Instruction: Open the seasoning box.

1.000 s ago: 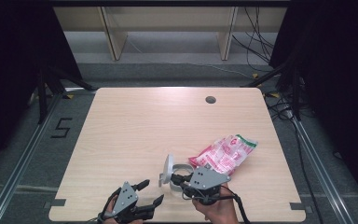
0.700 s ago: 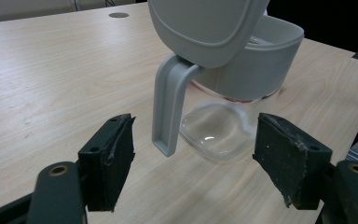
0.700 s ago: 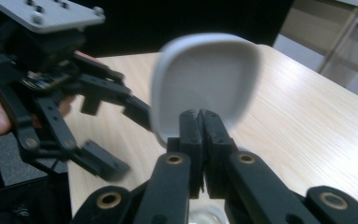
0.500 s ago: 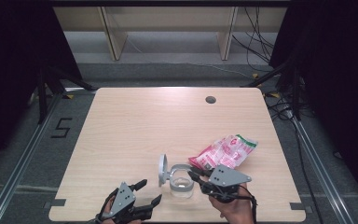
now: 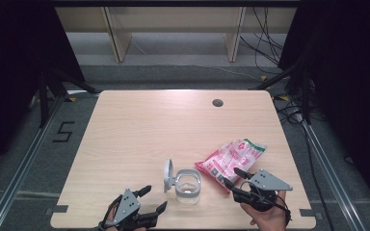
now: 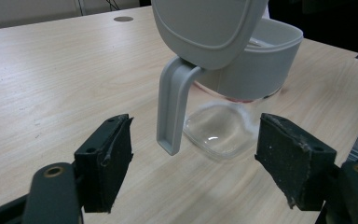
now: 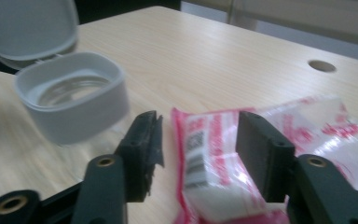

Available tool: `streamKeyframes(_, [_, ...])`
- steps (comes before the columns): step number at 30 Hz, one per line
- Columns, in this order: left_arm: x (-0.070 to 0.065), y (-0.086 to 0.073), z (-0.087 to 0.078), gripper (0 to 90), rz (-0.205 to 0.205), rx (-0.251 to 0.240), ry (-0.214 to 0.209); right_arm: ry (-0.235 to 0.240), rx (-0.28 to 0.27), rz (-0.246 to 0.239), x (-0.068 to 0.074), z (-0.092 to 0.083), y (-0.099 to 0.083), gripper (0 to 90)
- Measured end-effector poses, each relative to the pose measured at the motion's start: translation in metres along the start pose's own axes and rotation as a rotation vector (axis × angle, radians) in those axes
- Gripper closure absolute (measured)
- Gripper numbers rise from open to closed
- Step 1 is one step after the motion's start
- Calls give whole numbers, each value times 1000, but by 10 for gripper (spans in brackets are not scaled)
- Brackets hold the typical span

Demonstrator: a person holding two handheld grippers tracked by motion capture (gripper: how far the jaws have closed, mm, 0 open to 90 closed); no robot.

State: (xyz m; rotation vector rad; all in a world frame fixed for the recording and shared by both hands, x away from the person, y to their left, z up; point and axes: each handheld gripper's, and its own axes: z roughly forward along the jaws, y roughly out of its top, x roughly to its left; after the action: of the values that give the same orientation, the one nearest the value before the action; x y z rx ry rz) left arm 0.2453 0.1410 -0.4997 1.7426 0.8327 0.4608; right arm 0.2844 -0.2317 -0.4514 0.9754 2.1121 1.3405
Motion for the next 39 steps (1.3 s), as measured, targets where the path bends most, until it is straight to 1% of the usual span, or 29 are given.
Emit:
streamKeyframes(2, [0, 0, 0, 254, 1, 5, 4, -20, 6, 7, -6, -2, -4, 436])
streamKeyframes(4, [1, 0, -2, 253, 22, 13, 4, -47, 23, 47, -12, -5, -9, 392])
streamKeyframes(6, [0, 0, -1, 253, -4, 4, 11, -59, 26, 56, -13, -7, -10, 371])
streamKeyframes(8, [0, 0, -1, 252, 22, 17, 12, -79, 23, 112, -18, -9, -15, 338])
streamKeyframes(9, [0, 0, 0, 252, 26, 13, 2, -79, 23, 112, -18, -9, -15, 338])
streamKeyframes(10, [-2, 0, 0, 252, -3, 13, 12, -98, 39, 128, -21, -10, -17, 306])
streamKeyframes(11, [-1, 0, -1, 252, 5, 20, 16, -98, 39, 128, -21, -10, -17, 306])
streamKeyframes(12, [-1, 0, -1, 251, 17, 19, 13, -111, 50, 165, -24, -9, -21, 283])
streamKeyframes(15, [-2, 0, -1, 251, 25, 25, 11, -121, 59, 167, -31, -6, -25, 261])
streamKeyframes(16, [-1, 1, 0, 251, 32, 8, 6, -120, 80, 187, -34, -6, -27, 221])
streamKeyframes(17, [-2, 1, -2, 251, 7, 19, 21, -123, 90, 191, -35, -5, -28, 213])
streamKeyframes(19, [-3, 0, -2, 250, 15, 19, 21, -117, 113, 225, -36, -3, -30, 191])
streamKeyframes(20, [-3, 0, -2, 250, 15, 19, 21, -116, 111, 191, -41, -1, -32, 184])
streamKeyframes(22, [-2, 0, -1, 250, 11, 9, 12, -109, 90, 190, -43, 1, -33, 184])
streamKeyframes(23, [-3, 0, -2, 250, 8, 23, 24, -109, 95, 266, -42, 1, -32, 176])
streamKeyframes(24, [-2, 0, -2, 250, 20, 22, 23, -110, 76, 260, -44, 3, -33, 170])
streamKeyframes(25, [-2, 0, -2, 250, 20, 22, 23, -117, 95, 263, -46, 2, -33, 167])
streamKeyframes(26, [-2, 0, -1, 250, 34, 17, 9, -123, 85, 229, -50, 4, -33, 166])
streamKeyframes(27, [-2, 0, -1, 250, 34, 17, 9, -107, 86, 260, -49, 5, -33, 166])
streamKeyframes(28, [-1, 0, -2, 250, 42, 19, 11, -107, 86, 260, -49, 5, -33, 166])
streamKeyframes(29, [-3, 1, -2, 250, 18, 22, 17, -111, 103, 235, -54, 6, -34, 168])
streamKeyframes(30, [-3, 1, -2, 250, 16, 22, 17, -108, 92, 310, -50, 8, -34, 166])
streamKeyframes(32, [-3, 0, -2, 250, 13, 26, 15, -108, 104, 305, -52, 8, -34, 167])
streamKeyframes(33, [-3, 0, -2, 250, 26, 28, 17, -107, 85, 258, -58, 11, -34, 166])
streamKeyframes(34, [-3, 0, -2, 250, 25, 28, 16, -106, 87, 272, -58, 12, -34, 163])
streamKeyframes(36, [-3, 0, -2, 250, 22, 25, 17, -128, 98, 245, -60, 14, -33, 164])
streamKeyframes(37, [-3, 0, -2, 250, 19, 21, 7, -105, 92, 271, -60, 14, -33, 165])
streamKeyframes(38, [-4, 1, -2, 251, 16, 13, 5, -125, 83, 253, -62, 15, -33, 165])
streamKeyframes(39, [-4, 1, -2, 251, 20, 14, 6, -105, 78, 266, -62, 16, -33, 165])
